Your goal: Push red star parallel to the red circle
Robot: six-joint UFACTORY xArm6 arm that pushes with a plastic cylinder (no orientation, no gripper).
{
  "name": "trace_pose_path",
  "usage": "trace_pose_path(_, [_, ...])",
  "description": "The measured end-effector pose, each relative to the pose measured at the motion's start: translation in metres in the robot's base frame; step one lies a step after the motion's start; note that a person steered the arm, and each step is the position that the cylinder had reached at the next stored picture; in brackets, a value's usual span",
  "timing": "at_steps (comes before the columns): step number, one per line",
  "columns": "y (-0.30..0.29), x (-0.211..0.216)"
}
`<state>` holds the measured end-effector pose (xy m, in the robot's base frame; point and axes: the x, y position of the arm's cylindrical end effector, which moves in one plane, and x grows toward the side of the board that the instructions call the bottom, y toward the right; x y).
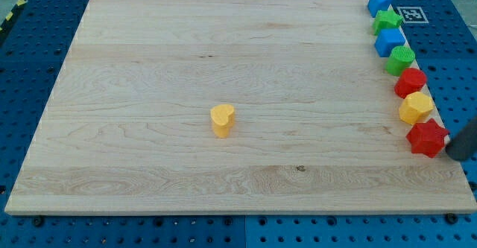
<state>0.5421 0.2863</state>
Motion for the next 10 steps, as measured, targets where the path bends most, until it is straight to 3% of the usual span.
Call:
trace_pose_path(3, [-0.118, -0.028])
trace_pose_path(8, [-0.182, -0.150])
trace_pose_path(10, [-0.231, -0.151])
